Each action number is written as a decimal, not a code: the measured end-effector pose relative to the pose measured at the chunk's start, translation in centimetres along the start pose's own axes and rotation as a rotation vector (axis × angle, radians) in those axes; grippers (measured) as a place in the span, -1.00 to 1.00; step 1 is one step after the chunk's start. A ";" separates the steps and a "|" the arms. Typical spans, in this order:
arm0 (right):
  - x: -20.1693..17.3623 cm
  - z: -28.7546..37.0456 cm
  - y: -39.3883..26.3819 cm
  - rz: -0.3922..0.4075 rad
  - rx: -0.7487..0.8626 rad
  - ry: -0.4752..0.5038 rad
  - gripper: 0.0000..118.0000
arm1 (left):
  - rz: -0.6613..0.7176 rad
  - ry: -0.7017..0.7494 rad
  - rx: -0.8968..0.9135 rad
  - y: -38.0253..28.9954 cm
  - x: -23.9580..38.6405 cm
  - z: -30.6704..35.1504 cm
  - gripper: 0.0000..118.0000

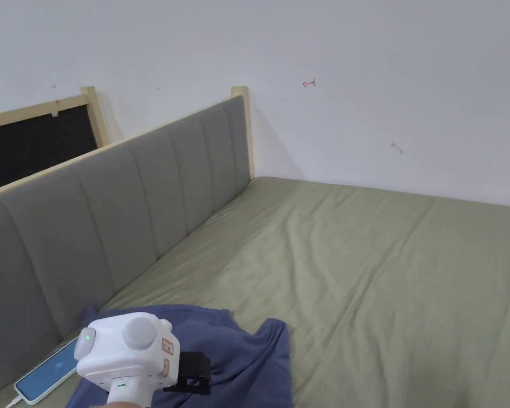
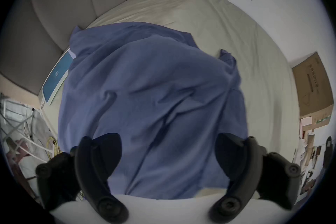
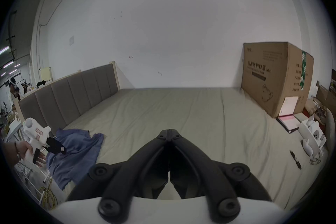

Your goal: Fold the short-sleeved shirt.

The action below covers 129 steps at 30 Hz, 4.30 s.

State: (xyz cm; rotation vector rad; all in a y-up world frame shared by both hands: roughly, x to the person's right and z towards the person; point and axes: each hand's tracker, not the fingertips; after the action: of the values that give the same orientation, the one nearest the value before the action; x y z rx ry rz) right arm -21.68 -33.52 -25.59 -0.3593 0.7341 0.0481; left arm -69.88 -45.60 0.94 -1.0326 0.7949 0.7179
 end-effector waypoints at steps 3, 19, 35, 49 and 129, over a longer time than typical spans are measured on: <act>0.3 -1.2 -0.6 -0.011 -0.055 0.006 -1.00 | -0.041 0.015 -0.018 0.8 0.4 -3.3 0.81; -0.8 -3.5 -2.4 -0.016 -0.187 0.169 -1.00 | -0.149 0.127 0.138 -2.2 2.6 -5.7 -0.64; 6.5 4.2 1.9 -0.101 0.045 0.057 -1.00 | -0.298 -0.171 0.726 -4.3 9.2 23.4 -0.90; 14.3 10.9 2.4 -0.191 0.159 -0.110 -1.00 | -0.668 -0.673 0.589 -9.4 37.1 25.0 -0.90; 17.2 -16.5 1.7 -0.301 -0.547 0.102 0.65 | -0.369 -0.308 0.370 -10.7 24.5 2.5 -1.00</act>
State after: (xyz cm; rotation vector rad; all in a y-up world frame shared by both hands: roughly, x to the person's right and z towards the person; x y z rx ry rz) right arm -19.82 -38.92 -48.84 -0.9972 0.7544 -0.0564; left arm -47.67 -43.50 -13.98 -0.6835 0.4297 0.3796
